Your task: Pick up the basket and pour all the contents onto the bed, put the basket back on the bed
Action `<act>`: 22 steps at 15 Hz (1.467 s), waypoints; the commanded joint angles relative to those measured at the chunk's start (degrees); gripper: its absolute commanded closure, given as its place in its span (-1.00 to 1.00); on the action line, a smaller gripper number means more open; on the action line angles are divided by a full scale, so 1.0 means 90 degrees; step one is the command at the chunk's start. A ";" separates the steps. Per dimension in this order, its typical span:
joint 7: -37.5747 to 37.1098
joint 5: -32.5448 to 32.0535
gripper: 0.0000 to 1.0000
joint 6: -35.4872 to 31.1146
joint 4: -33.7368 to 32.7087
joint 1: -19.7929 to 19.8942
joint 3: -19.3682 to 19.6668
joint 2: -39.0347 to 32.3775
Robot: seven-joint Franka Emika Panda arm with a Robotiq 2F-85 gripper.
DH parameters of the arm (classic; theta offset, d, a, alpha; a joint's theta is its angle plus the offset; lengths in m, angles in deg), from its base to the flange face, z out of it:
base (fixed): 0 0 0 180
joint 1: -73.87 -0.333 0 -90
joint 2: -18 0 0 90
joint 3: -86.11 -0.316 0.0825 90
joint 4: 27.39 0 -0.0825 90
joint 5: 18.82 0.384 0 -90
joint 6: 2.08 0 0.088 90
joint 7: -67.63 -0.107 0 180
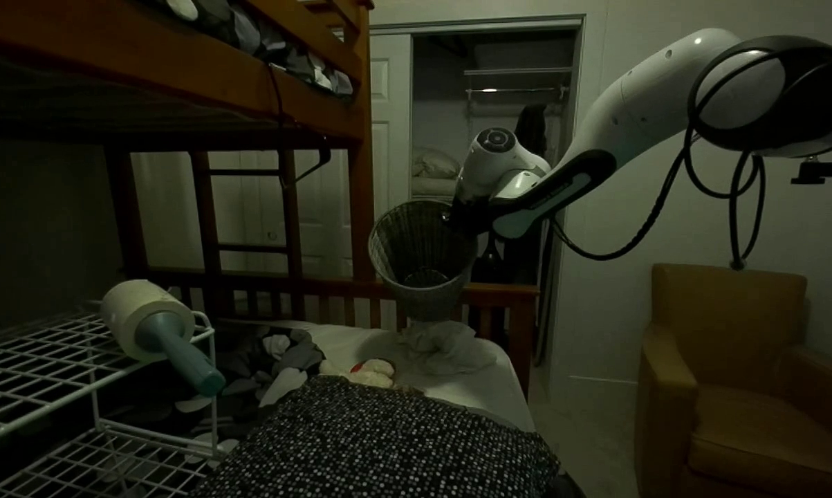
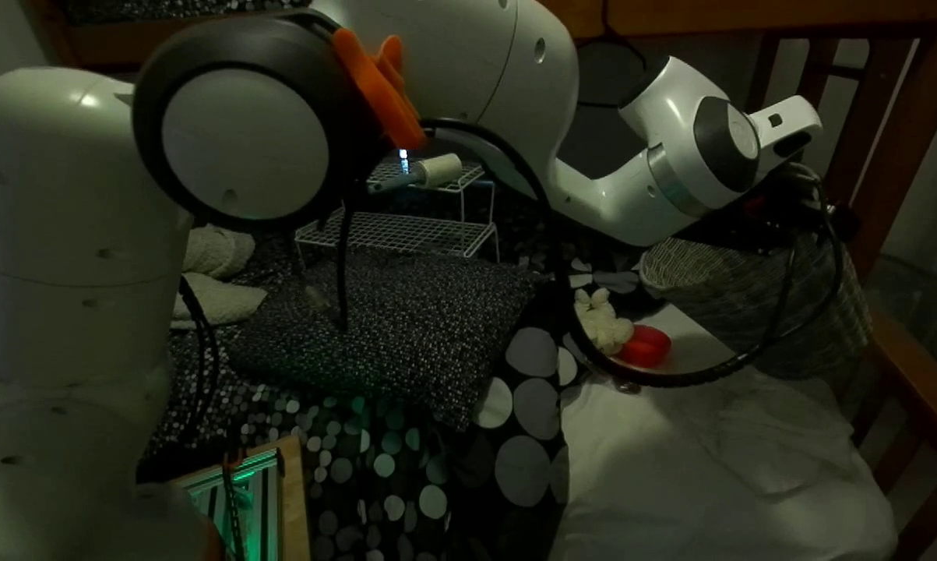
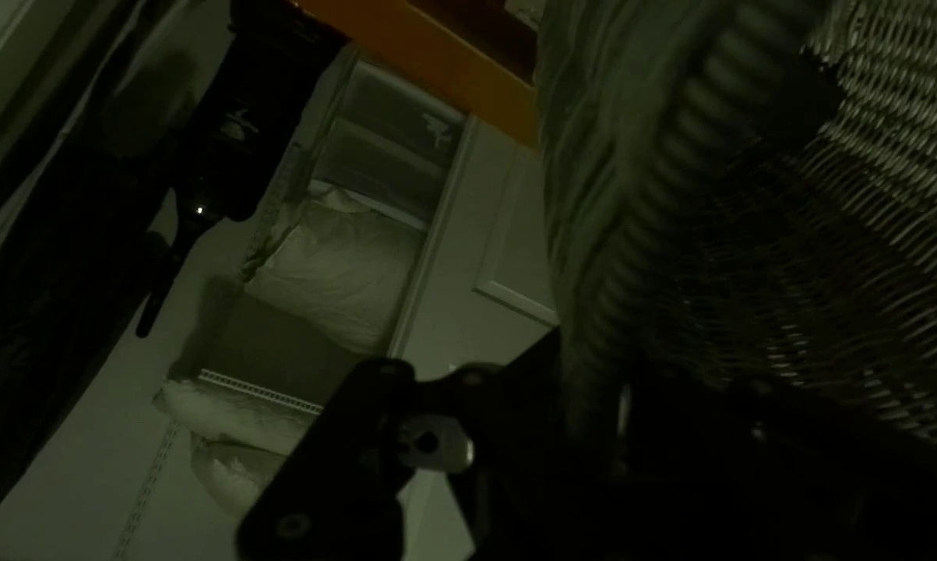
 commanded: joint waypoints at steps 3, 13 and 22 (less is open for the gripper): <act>0.1072 0.1995 0.94 -0.0374 -0.0293 0.0290 -0.0655 -0.0204; 0.4067 0.6049 0.94 0.1784 -0.2329 0.1224 -0.2463 -0.1388; 0.4207 0.7287 0.94 0.1656 -0.2917 0.0089 -0.0894 -0.1870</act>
